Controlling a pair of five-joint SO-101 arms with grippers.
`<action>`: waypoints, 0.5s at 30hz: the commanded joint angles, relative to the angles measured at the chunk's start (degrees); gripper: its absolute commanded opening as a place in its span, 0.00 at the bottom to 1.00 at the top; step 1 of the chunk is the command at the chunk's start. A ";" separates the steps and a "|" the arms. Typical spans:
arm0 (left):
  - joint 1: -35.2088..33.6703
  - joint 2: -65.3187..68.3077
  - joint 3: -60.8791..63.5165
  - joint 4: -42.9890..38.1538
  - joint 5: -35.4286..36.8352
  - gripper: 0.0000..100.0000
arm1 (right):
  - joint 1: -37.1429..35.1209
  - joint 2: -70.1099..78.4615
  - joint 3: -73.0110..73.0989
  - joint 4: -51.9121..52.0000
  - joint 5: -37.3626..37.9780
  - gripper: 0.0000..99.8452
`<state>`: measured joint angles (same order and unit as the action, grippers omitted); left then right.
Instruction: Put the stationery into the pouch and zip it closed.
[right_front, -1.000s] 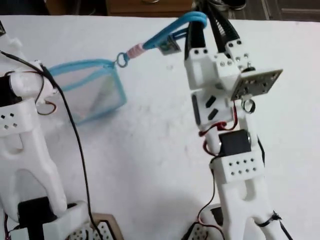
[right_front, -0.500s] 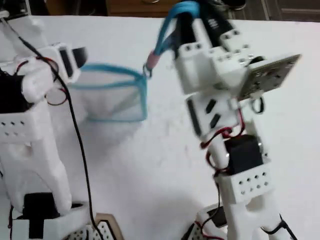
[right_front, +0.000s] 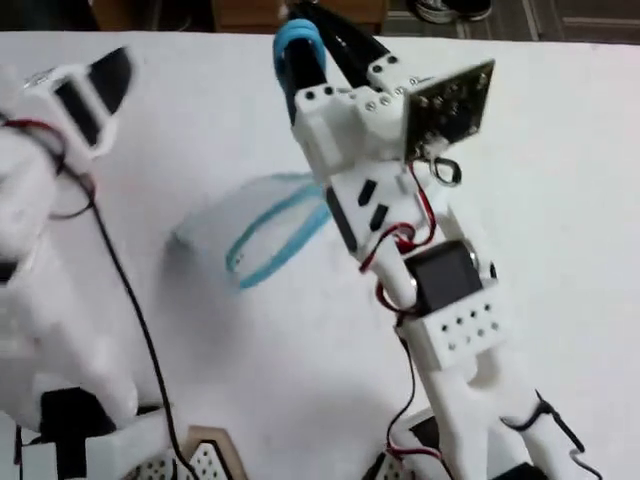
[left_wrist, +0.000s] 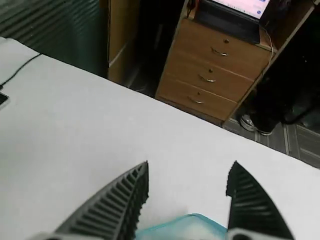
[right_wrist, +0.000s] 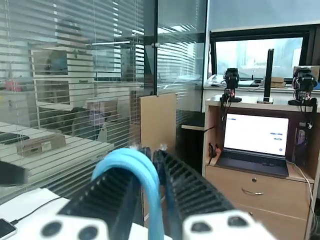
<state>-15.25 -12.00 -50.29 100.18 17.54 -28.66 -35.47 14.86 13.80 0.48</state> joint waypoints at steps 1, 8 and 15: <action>-2.68 -1.01 -6.59 2.37 -2.73 0.23 | -0.04 2.77 -7.65 -1.71 -0.53 0.02; -1.54 -9.63 1.67 2.20 -6.86 0.21 | -0.48 17.19 -29.89 -0.40 -0.35 0.02; -0.84 -21.23 11.34 2.11 -6.59 0.20 | -1.80 30.90 -56.35 9.98 -0.26 0.02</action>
<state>-16.31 -28.79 -41.41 102.37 10.15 -30.15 -7.52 -28.66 20.84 0.48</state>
